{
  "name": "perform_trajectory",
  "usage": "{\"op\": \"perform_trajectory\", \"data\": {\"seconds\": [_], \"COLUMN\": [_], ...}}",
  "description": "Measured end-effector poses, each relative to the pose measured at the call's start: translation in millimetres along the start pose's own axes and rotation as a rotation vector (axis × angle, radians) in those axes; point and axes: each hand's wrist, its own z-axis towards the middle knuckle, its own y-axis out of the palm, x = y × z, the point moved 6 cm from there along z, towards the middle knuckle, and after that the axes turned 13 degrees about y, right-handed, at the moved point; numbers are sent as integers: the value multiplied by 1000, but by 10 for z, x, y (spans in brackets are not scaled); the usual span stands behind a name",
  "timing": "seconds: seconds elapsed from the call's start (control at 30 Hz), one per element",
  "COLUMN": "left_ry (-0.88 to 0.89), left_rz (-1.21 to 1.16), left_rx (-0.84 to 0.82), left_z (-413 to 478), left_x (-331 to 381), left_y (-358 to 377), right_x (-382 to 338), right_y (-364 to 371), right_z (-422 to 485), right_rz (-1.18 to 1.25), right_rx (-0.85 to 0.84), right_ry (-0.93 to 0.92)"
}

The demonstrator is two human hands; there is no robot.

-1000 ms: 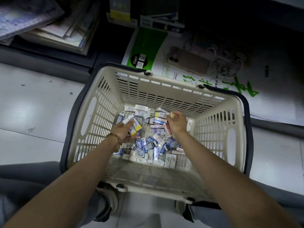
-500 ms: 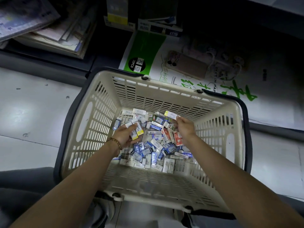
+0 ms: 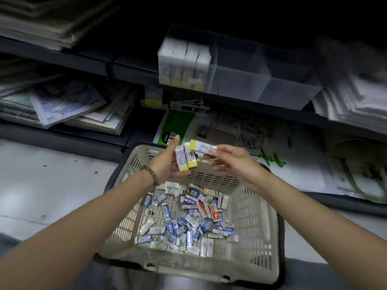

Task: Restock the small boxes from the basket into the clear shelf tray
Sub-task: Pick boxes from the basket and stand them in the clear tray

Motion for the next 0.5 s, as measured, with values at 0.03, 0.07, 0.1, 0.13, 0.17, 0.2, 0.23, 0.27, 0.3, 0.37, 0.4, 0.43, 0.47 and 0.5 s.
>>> {"op": "perform_trajectory", "data": {"seconds": [0.03, 0.07, 0.1, 0.13, 0.17, 0.2, 0.23, 0.27, 0.3, 0.37, 0.4, 0.43, 0.47, 0.5], "left_ry": [12, 17, 21, 25, 29, 33, 44, 65, 94, 166, 206, 247, 289, 331], "left_rz": [51, 97, 135, 166, 187, 196, 198, 194, 197, 231, 263, 305, 346, 376], "left_rx": [-41, -84, -125, -161, -195, -236, -284, -335, -387, -468, -485, -481, -461, -440], "left_z": [-61, -129, -202, -272, -345, -425, -502, -570, -627, -694, -692, -668, -631, -591], "left_x": [175, 333, 469, 583, 671, 734, 778, 806, 824, 844, 851, 866, 894, 930], "left_y": [53, 107, 154, 199, 245, 296, 354, 415, 478, 595, 643, 676, 700, 718], "right_x": [-157, -304, -429, -534, -612, -662, -687, -698, -704, -713, -725, -743, -767, -789], "right_y": [-22, -30, -36, -35, -32, -19, -1, 19, 42, 82, 93, 91, 77, 51], "right_z": [-129, -263, -387, -506, -613, -704, -773, -824, -854, -859, -844, -830, -815, -803], "right_rz": [-80, -138, -171, -190, -206, -222, -230, -233, -236, -252, -254, -250, -242, -224], "right_rx": [11, 16, 16, 17, 20, 21, 18, 15, 18, 40, 60, 88, 122, 156], "right_ry": [-44, -89, -133, -168, -197, -216, -231, -242, -252, -268, -273, -280, -289, -297]}}
